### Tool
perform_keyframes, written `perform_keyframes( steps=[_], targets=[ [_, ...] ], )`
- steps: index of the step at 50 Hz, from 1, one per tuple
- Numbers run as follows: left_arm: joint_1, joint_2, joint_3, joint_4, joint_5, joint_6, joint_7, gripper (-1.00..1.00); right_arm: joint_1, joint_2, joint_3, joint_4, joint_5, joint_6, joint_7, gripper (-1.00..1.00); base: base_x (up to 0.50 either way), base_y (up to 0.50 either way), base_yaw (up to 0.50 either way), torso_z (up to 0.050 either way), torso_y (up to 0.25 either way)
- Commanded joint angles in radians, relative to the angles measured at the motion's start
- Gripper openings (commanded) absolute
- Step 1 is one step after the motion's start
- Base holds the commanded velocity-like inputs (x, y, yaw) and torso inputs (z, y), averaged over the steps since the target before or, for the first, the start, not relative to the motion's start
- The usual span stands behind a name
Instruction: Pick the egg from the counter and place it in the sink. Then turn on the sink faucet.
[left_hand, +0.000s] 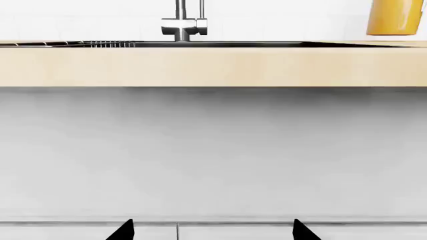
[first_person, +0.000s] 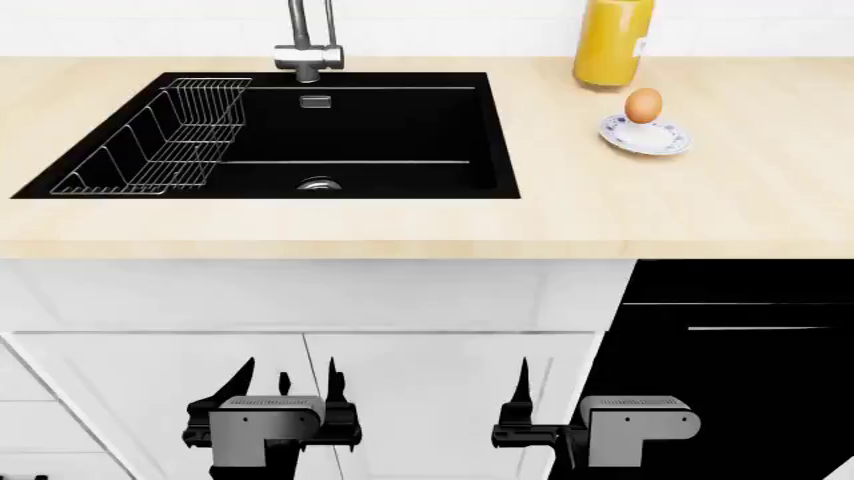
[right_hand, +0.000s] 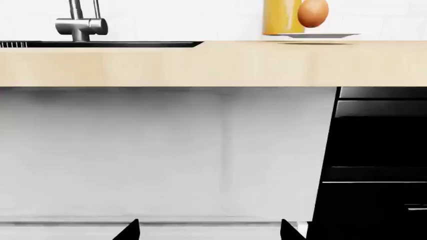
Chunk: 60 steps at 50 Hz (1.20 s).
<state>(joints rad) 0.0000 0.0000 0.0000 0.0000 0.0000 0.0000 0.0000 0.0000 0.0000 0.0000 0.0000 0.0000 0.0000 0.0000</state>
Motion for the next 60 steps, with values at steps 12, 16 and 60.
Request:
perform_keyframes(
  steps=[12,16,60],
  targets=[
    [-0.005,-0.046,0.056,-0.012,-0.036,-0.003,-0.07,1.0,0.001,0.045,-0.053,0.0,0.044,0.008,0.065,1.0,0.0,0.0,0.0,0.0,0.0],
    [-0.004,-0.053,0.066,-0.015,-0.041,-0.002,-0.081,1.0,0.002,0.052,-0.061,0.002,0.052,0.007,0.075,1.0,0.0,0.0,0.0,0.0,0.0],
    [0.031,-0.126,0.081,0.215,-0.201,-0.158,-0.122,1.0,0.003,0.113,-0.118,-0.079,0.056,0.075,0.178,1.0,0.0,0.0,0.0,0.015,0.0]
  ],
)
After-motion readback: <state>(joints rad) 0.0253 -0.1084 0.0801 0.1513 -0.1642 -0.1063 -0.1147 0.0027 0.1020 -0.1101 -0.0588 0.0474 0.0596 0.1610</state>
